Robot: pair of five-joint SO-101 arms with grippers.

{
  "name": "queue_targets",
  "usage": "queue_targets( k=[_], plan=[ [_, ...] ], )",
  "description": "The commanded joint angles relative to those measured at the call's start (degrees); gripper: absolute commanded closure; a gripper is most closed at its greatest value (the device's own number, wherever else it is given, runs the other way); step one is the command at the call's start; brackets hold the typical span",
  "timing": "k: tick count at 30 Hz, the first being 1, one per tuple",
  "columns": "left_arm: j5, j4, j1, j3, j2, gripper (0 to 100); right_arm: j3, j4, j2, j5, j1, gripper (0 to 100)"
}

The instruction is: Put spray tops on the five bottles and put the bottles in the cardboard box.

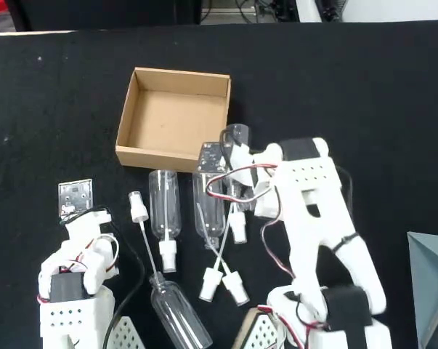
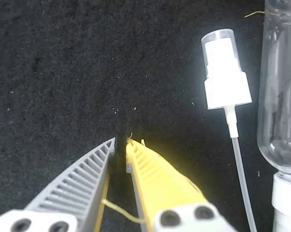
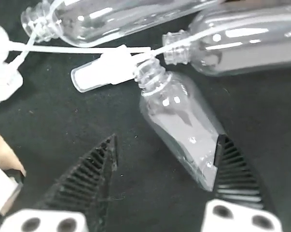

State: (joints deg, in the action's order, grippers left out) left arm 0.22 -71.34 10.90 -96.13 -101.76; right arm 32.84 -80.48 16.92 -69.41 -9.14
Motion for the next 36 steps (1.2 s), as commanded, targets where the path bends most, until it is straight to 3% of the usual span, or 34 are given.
queue_targets(
  k=[1, 11, 30, 36],
  plan=[
    [-0.4, -0.5, 0.5, -1.5, -0.6, 97, -4.4, 0.0, -1.5, -5.1, 2.5, 71.9],
    [-0.4, -0.5, 0.5, -1.5, -0.6, 97, -4.3, 4.9, -7.1, -9.8, 3.2, 71.9],
    [-0.4, -0.5, 0.5, -1.5, -0.6, 97, -3.9, 10.6, -13.8, -9.4, 6.2, 72.3],
    [-0.4, -0.5, 0.5, -1.5, -0.6, 97, -3.9, 10.6, -13.8, -5.2, 7.7, 72.3]
  ],
)
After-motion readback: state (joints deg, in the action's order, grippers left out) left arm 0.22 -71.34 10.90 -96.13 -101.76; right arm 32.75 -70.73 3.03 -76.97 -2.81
